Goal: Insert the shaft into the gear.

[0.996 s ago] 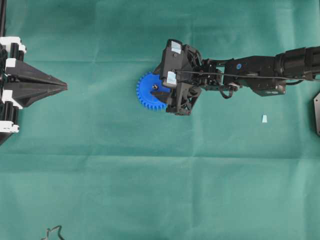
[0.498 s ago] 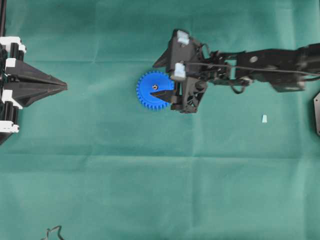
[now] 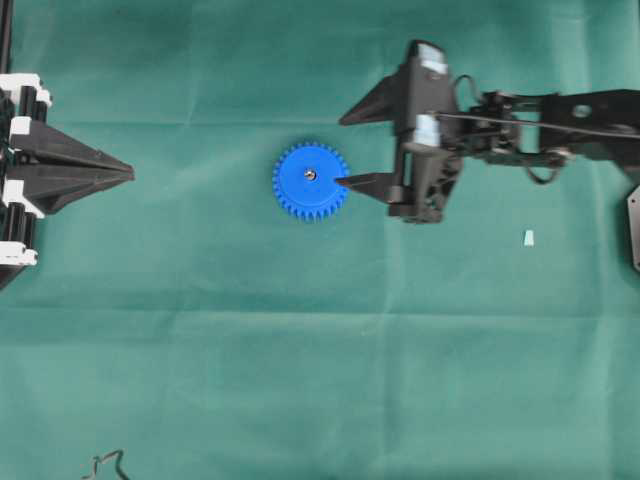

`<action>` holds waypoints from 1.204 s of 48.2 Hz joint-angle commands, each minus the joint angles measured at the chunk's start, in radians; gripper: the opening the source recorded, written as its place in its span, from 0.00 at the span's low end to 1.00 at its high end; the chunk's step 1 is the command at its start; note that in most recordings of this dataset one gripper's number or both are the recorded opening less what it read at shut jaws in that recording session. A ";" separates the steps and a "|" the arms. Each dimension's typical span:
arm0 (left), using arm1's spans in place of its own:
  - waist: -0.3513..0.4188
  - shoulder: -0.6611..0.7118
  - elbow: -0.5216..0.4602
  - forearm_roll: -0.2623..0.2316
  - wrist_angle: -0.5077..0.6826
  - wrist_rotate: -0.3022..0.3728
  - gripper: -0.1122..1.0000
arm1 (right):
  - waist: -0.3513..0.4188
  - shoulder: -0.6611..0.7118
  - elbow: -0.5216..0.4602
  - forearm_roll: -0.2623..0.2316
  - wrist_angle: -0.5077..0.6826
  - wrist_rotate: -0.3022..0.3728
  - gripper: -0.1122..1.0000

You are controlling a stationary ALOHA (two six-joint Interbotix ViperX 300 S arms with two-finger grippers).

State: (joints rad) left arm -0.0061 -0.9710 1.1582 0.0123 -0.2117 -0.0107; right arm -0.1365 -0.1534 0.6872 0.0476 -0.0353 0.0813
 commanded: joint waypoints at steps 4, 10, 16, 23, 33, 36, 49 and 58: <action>-0.002 -0.005 -0.028 0.003 -0.002 0.000 0.10 | 0.005 -0.138 0.077 -0.002 -0.041 0.002 0.94; -0.002 -0.011 -0.028 0.003 0.008 0.000 0.10 | 0.005 -0.244 0.170 0.000 -0.083 0.002 0.94; -0.002 -0.017 -0.028 0.003 0.025 0.000 0.10 | 0.006 -0.356 0.256 0.000 -0.103 0.002 0.94; -0.002 -0.018 -0.029 0.003 0.040 0.000 0.10 | 0.006 -0.468 0.336 0.003 -0.109 0.002 0.94; -0.002 -0.018 -0.028 0.003 0.051 0.000 0.10 | 0.006 -0.581 0.425 0.005 -0.114 0.002 0.94; -0.002 -0.018 -0.029 0.003 0.051 0.000 0.10 | 0.006 -0.597 0.440 0.005 -0.121 0.002 0.94; -0.002 -0.018 -0.028 0.003 0.051 0.000 0.10 | 0.005 -0.597 0.453 0.005 -0.130 0.002 0.94; -0.002 -0.017 -0.028 0.003 0.051 0.000 0.10 | 0.006 -0.597 0.453 0.005 -0.137 0.002 0.94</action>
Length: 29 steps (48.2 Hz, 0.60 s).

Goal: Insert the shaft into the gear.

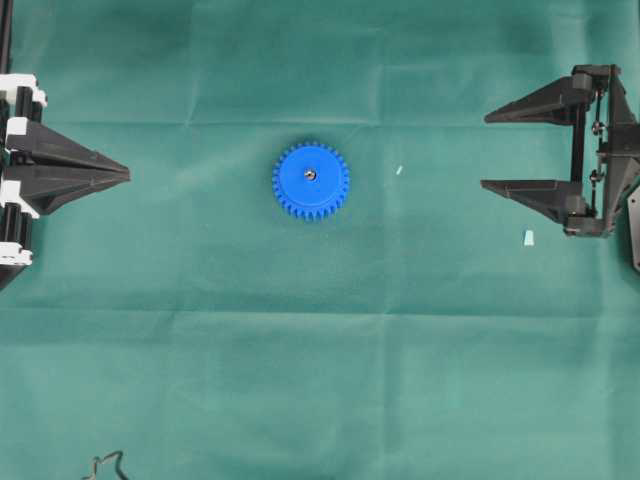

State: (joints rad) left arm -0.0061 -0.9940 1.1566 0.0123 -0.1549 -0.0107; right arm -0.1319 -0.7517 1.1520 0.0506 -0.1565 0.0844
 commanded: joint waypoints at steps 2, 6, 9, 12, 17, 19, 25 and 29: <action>-0.002 0.005 -0.026 0.003 -0.006 0.000 0.10 | 0.002 0.002 -0.012 0.002 -0.015 -0.002 0.94; -0.002 0.006 -0.026 0.003 -0.003 0.000 0.10 | 0.002 0.000 -0.012 0.002 -0.017 -0.002 0.94; -0.002 0.006 -0.028 0.003 -0.002 0.000 0.10 | 0.002 0.002 -0.014 0.002 -0.018 -0.002 0.94; -0.002 0.009 -0.028 0.003 -0.002 0.000 0.10 | 0.002 0.002 -0.014 0.002 -0.021 -0.002 0.94; -0.002 0.011 -0.026 0.003 -0.002 0.000 0.10 | 0.002 0.002 -0.012 0.002 -0.021 -0.002 0.94; -0.002 0.011 -0.026 0.003 -0.002 0.000 0.10 | 0.002 0.002 -0.014 0.002 -0.021 -0.002 0.94; -0.002 0.011 -0.026 0.003 -0.002 0.000 0.10 | 0.002 0.002 -0.014 0.002 -0.021 -0.002 0.94; -0.002 0.011 -0.026 0.003 -0.002 0.000 0.10 | 0.002 0.002 -0.012 0.000 -0.021 -0.002 0.94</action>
